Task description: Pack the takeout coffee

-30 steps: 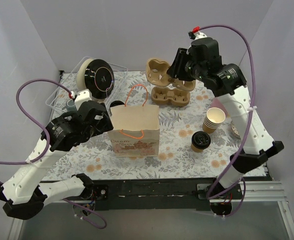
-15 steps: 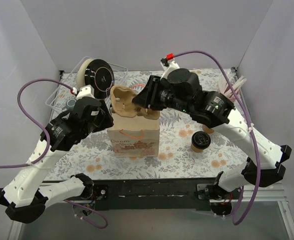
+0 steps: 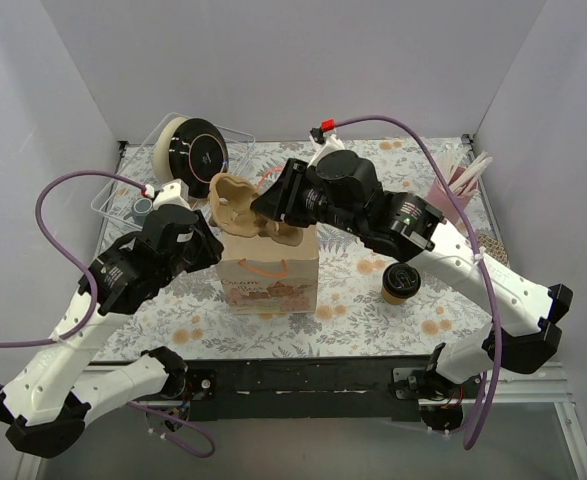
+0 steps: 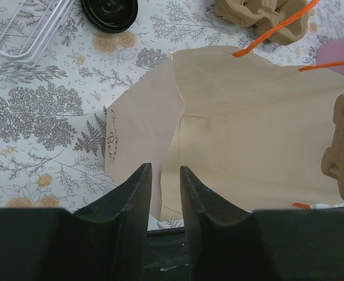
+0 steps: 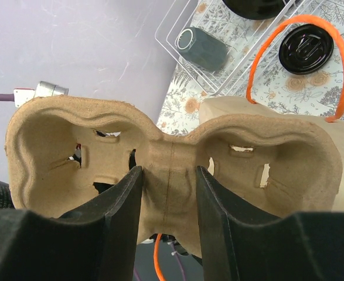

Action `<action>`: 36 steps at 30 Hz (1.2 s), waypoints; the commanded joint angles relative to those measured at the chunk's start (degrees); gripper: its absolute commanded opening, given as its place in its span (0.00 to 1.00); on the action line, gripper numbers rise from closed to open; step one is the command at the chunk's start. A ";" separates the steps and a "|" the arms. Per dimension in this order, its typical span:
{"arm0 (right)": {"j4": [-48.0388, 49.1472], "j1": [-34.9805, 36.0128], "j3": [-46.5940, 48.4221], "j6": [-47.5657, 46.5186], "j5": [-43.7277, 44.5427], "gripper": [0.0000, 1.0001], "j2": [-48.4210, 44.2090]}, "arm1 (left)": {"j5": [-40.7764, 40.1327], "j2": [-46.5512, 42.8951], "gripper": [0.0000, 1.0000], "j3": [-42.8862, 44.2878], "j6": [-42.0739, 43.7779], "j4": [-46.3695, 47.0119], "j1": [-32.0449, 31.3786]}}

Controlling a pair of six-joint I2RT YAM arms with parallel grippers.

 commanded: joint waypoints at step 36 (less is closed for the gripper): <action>-9.12 0.66 -3.30 -3.78 12.27 0.40 2.40 | 0.04 1.01 0.00 1.65 -7.72 -3.88 0.27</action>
